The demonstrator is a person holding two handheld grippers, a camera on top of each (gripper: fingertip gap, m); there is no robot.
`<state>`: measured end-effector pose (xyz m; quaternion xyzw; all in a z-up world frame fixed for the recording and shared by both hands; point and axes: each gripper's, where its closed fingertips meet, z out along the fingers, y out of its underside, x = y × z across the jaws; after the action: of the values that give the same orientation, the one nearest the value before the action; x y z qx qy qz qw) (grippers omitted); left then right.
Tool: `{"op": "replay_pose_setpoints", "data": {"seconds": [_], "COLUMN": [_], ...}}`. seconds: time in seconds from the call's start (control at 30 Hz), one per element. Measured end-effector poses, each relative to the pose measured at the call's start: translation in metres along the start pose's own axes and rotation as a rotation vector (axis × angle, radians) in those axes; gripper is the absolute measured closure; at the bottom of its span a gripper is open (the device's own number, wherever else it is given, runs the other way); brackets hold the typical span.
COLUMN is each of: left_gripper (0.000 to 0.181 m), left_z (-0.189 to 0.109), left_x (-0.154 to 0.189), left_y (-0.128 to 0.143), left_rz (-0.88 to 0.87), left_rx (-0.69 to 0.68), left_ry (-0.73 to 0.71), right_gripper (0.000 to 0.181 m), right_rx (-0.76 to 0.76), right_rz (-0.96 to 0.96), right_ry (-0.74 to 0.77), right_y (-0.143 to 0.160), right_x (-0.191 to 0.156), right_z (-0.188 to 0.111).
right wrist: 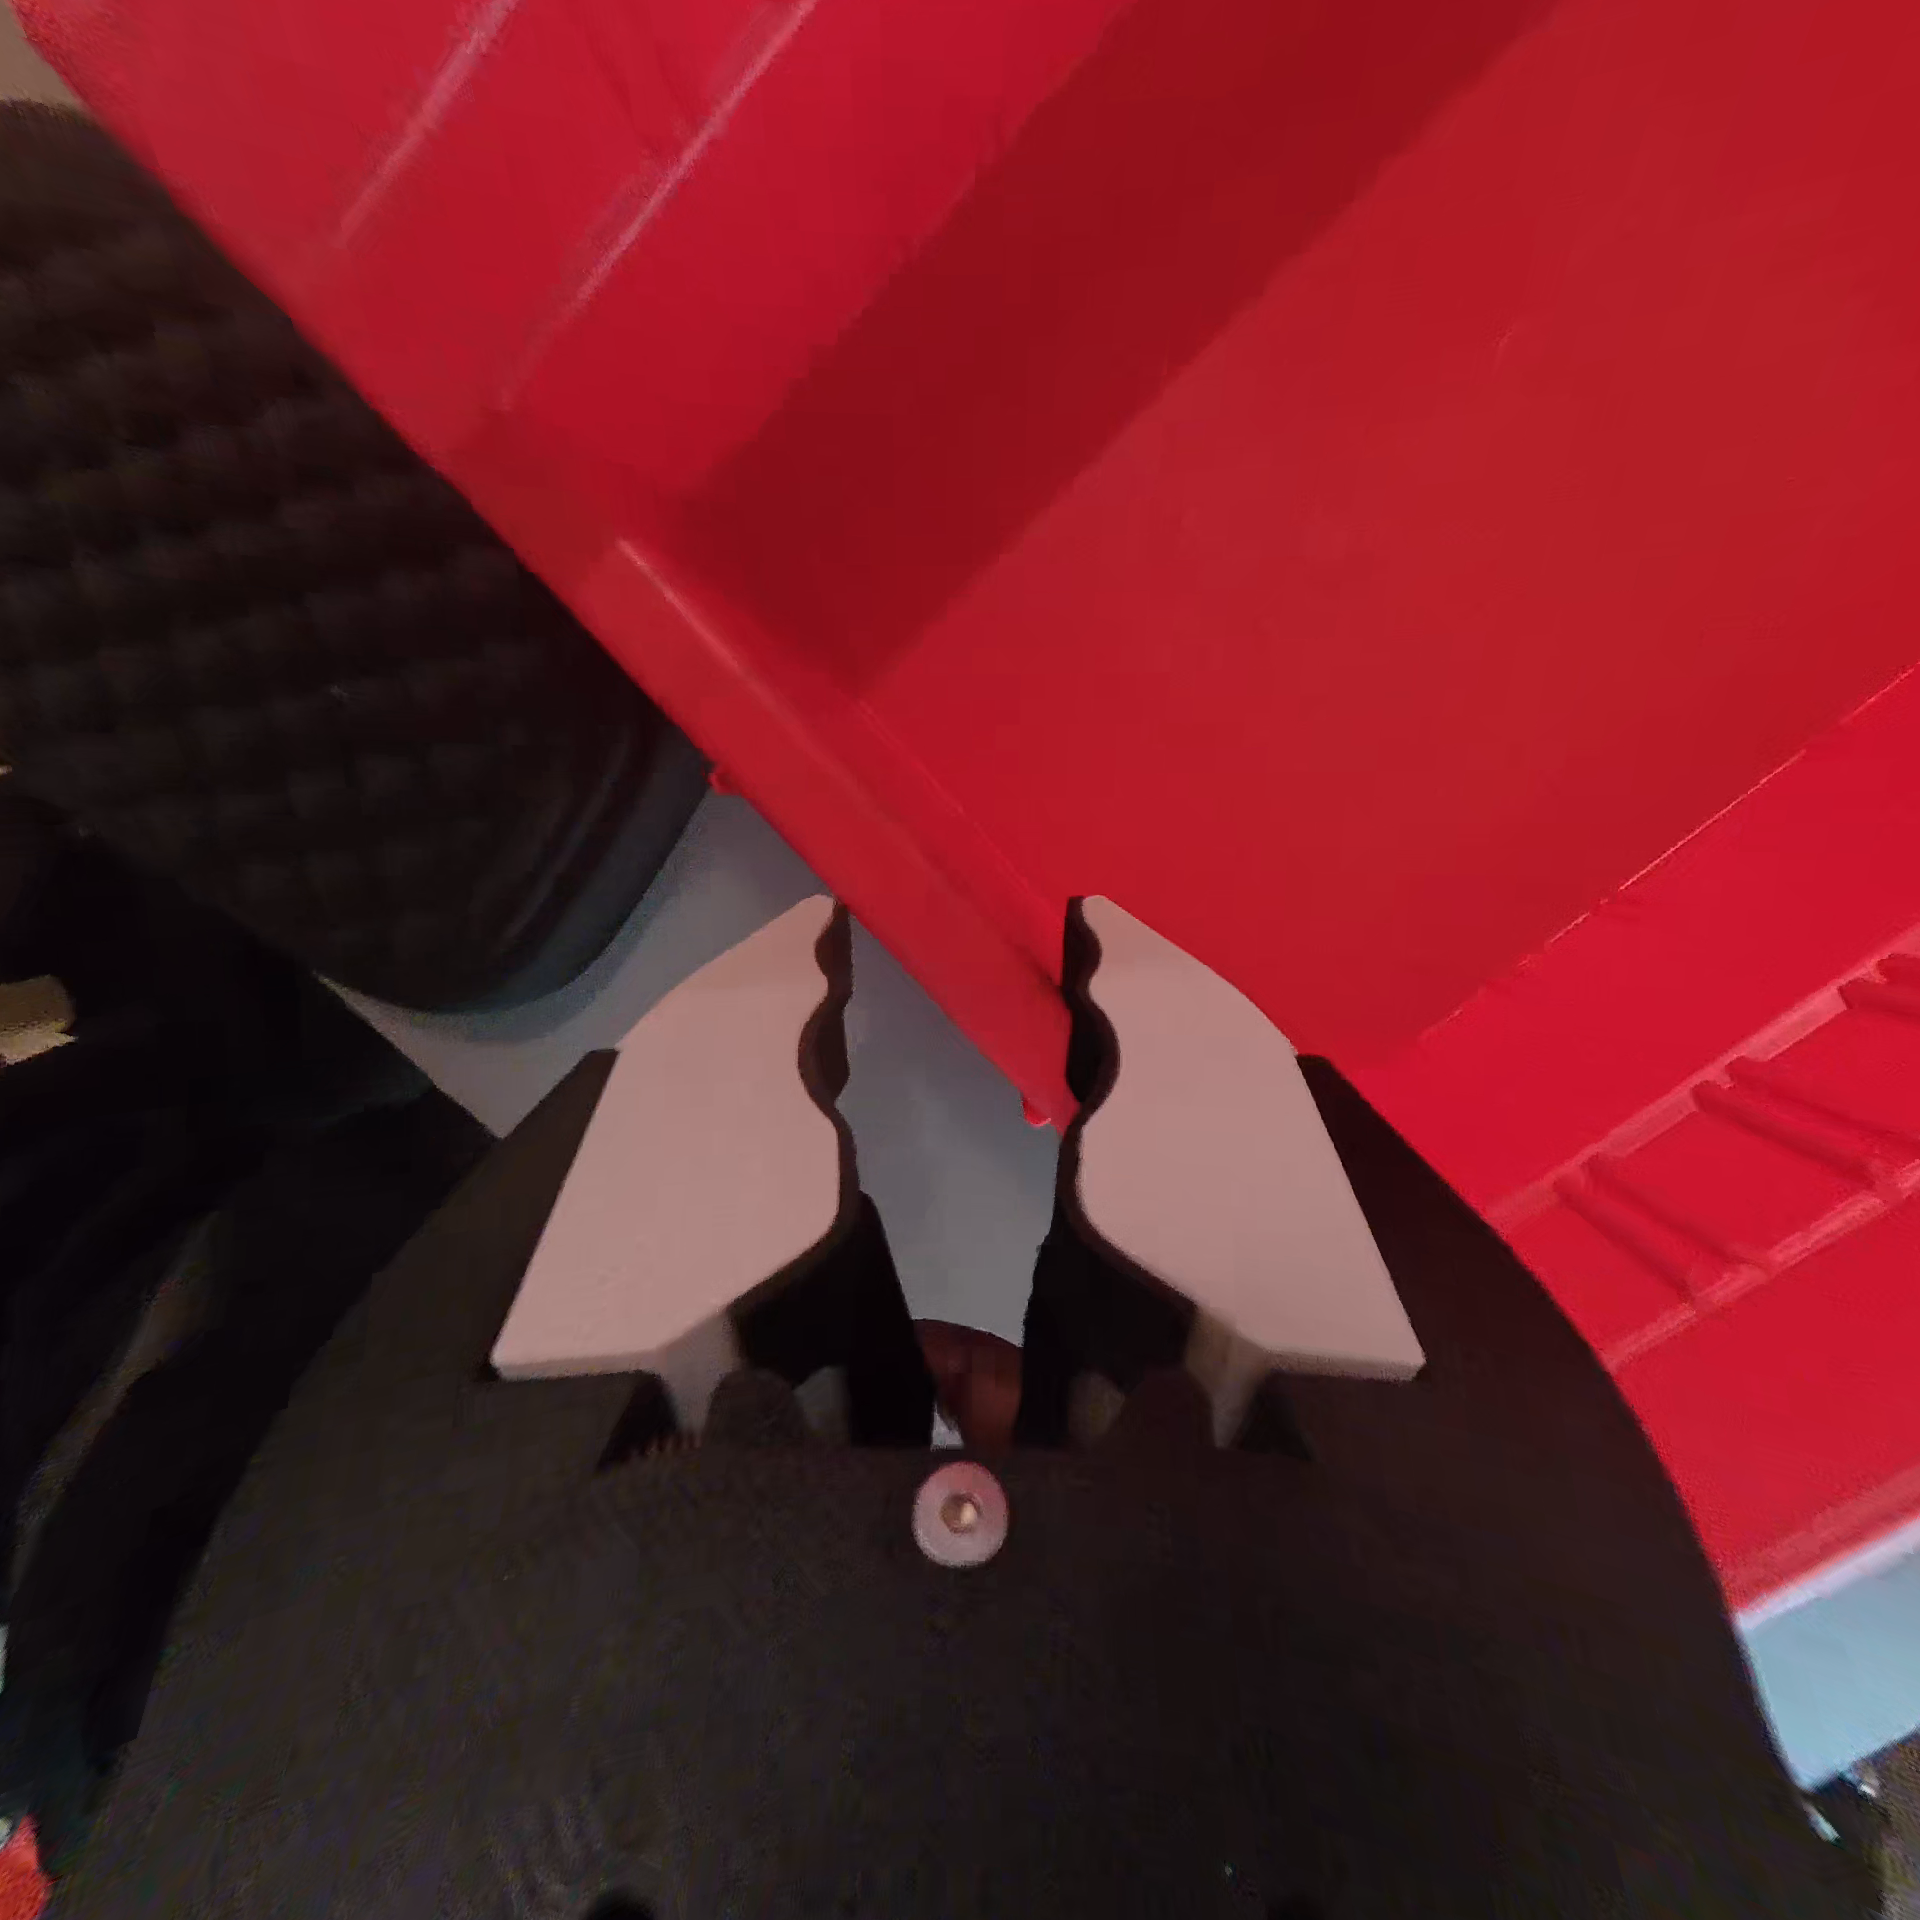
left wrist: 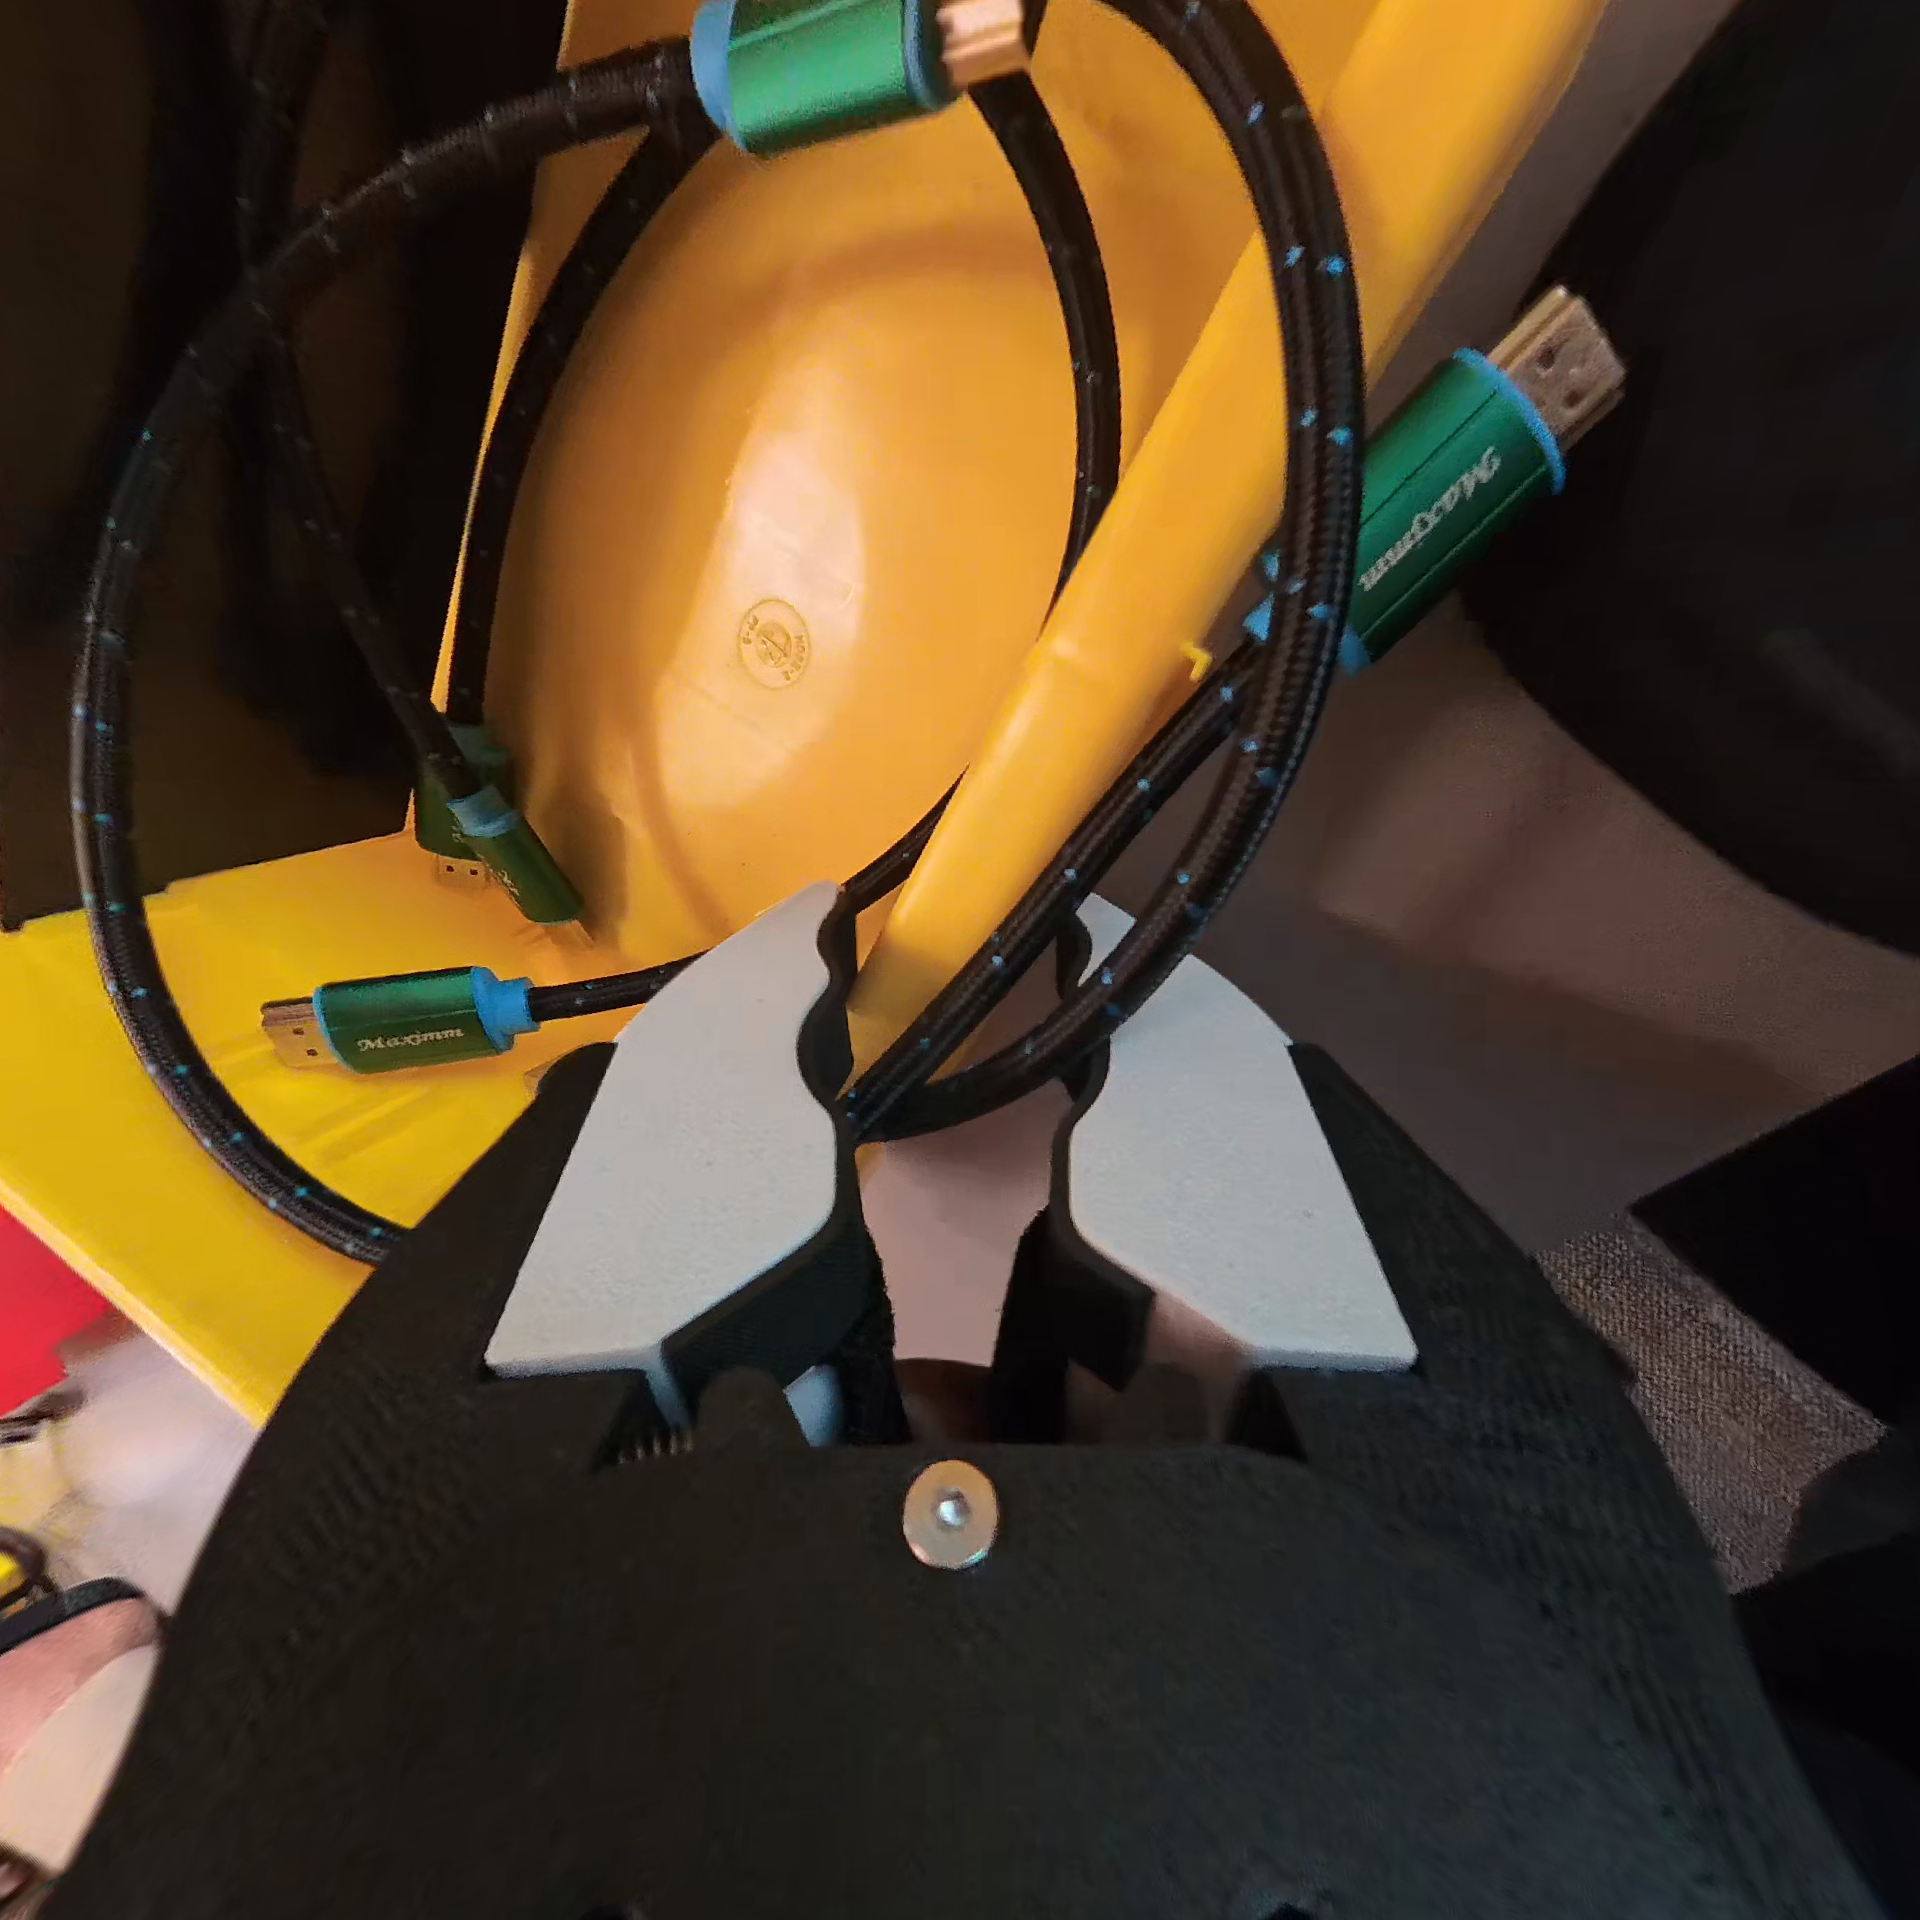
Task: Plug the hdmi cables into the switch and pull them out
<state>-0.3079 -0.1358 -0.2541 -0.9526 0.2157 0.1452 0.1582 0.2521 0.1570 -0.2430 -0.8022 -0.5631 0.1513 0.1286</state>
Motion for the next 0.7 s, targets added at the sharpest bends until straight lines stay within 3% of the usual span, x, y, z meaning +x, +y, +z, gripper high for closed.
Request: {"op": "replay_pose_setpoints", "data": {"seconds": [0.03,0.1,0.2,0.33,0.5,0.6,0.7], "left_gripper": [0.144,0.130,0.109,0.103,0.107,0.107,0.107], "left_z": [-0.002,-0.008,-0.040,-0.094,-0.129,-0.129,-0.113], "left_x": [0.001,0.008,0.017,-0.013,-0.054,-0.077,-0.111], "left_y": [0.003,-0.002,-0.031,-0.064,-0.097,-0.119,-0.131], "left_rz": [-0.010,-0.057,-0.116,-0.197,-0.371,-0.443,-0.487], "left_rx": [0.025,0.140,0.444,0.750,0.847,0.831,0.750], "left_ry": [0.005,0.054,0.114,-0.066,-0.225,-0.220,-0.243], "right_gripper": [0.143,0.140,0.118,0.099,0.088,0.083,0.079], "right_rx": [0.054,0.237,0.512,0.779,1.119,1.388,1.532], "right_rz": [0.000,-0.068,-0.218,-0.379,-0.504,-0.540,-0.524], "right_ry": [-0.018,-0.060,-0.047,0.029,0.216,0.169,0.117], "right_y": [-0.004,-0.022,-0.048,-0.074,-0.102,-0.110,-0.108], "right_x": [-0.003,-0.015,-0.035,-0.061,-0.072,-0.092,-0.100], "right_z": [-0.006,-0.026,-0.066,-0.110,-0.162,-0.199,-0.222]}}
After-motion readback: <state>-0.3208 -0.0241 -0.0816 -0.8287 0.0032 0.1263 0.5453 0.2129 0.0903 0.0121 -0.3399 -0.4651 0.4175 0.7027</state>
